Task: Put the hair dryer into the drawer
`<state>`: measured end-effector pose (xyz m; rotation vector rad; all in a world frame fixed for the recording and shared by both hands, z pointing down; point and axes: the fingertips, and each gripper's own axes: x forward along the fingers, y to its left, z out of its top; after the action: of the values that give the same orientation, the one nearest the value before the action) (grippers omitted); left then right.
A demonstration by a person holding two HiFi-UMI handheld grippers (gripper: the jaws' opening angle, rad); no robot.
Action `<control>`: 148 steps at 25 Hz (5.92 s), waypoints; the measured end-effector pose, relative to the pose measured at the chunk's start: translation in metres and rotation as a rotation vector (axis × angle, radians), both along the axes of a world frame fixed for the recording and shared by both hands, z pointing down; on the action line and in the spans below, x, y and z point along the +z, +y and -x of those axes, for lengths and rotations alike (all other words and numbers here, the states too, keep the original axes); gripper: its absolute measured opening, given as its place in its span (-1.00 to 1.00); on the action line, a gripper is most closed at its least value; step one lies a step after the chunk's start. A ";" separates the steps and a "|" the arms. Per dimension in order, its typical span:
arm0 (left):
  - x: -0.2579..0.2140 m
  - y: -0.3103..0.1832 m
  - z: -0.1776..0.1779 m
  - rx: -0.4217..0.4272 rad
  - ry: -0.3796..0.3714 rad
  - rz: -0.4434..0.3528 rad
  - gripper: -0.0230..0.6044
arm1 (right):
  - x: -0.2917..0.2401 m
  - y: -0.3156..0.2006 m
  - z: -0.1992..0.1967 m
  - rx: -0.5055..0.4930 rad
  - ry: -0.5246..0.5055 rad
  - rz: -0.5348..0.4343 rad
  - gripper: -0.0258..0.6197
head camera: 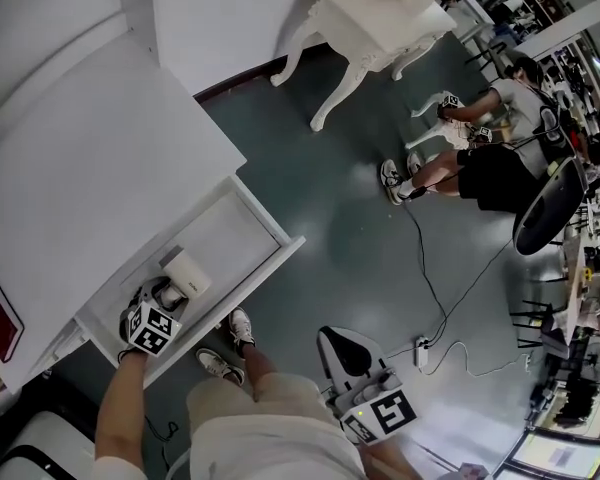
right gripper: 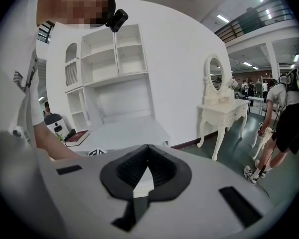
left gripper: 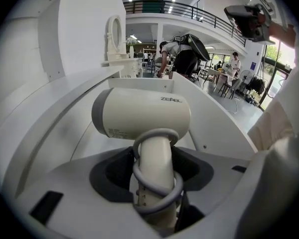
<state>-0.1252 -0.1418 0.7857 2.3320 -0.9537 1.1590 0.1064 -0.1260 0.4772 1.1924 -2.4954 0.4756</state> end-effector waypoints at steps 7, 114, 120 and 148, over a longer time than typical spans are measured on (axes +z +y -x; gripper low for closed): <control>0.010 -0.003 -0.007 0.024 -0.019 0.049 -0.19 | 0.003 -0.003 -0.005 0.013 -0.009 0.006 -0.90; -0.009 0.008 0.018 -0.072 -0.046 0.120 0.73 | -0.026 0.001 -0.012 0.015 -0.144 -0.071 -0.89; -0.060 0.024 0.026 -0.222 0.077 0.024 0.72 | -0.048 0.029 0.005 -0.036 -0.159 -0.111 -0.90; -0.344 0.173 0.162 -0.813 0.196 -0.622 -0.87 | -0.139 0.094 0.154 -0.483 -0.259 -0.284 -0.90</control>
<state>-0.2870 0.0311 0.4420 2.0004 -2.1210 0.3162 -0.0477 -0.0321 0.3379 0.5953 -3.0225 0.1554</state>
